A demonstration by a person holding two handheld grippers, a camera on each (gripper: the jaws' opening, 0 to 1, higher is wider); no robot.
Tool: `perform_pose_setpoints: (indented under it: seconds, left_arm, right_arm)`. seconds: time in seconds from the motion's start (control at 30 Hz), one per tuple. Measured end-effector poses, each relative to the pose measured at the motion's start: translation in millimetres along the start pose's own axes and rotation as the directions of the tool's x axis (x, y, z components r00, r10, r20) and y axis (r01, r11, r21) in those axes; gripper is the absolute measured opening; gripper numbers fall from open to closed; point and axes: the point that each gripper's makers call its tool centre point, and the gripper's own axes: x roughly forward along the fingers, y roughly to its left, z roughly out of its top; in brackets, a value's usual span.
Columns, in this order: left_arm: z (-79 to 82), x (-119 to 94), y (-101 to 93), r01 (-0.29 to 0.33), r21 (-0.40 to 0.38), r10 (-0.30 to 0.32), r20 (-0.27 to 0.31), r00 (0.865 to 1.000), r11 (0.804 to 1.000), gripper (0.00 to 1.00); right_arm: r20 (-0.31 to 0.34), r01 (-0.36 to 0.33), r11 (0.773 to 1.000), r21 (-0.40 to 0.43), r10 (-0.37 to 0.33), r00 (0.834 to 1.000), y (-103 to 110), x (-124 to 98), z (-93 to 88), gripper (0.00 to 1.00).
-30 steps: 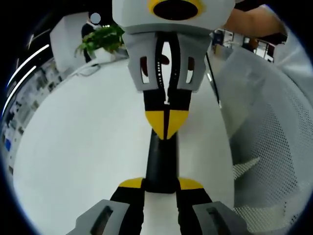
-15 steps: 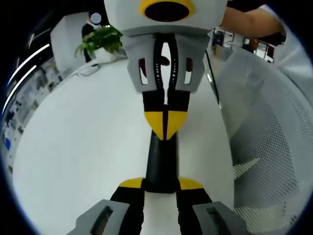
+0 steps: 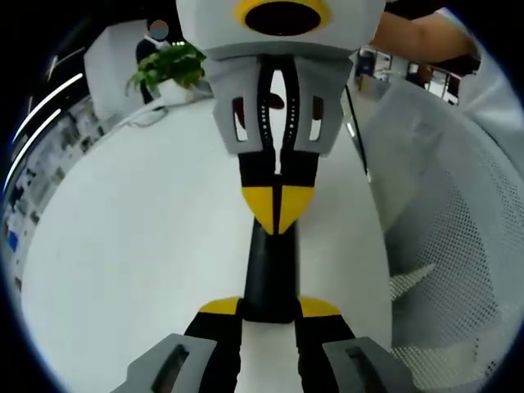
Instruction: Press the specified remote control buttons in sequence, fully releasing each button before pressing the next.
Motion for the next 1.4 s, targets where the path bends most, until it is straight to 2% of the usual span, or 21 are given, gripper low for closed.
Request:
perform_pose_setpoints:
  seconds: [0.73,0.93,1.4]
  left_arm:
    - [-0.3,-0.7,0.2,-0.008,0.008,0.008,-0.007,1.000,1.000,0.24]
    - [-0.3,-0.8,-0.1,-0.007,0.007,0.007,-0.007,1.000,1.000,0.24]
    - [-0.4,-0.5,0.2,-0.008,0.011,0.008,-0.013,1.000,1.000,0.24]
  right_arm:
    - [0.010,0.024,1.000,-0.018,-0.023,1.000,0.2,-2.5,1.1,0.00]
    - [0.048,0.048,0.999,-0.010,-0.047,0.998,-2.7,-18.5,11.3,0.00]
    - [0.044,0.073,0.996,-0.053,-0.070,0.997,-0.2,-32.6,20.6,0.00]
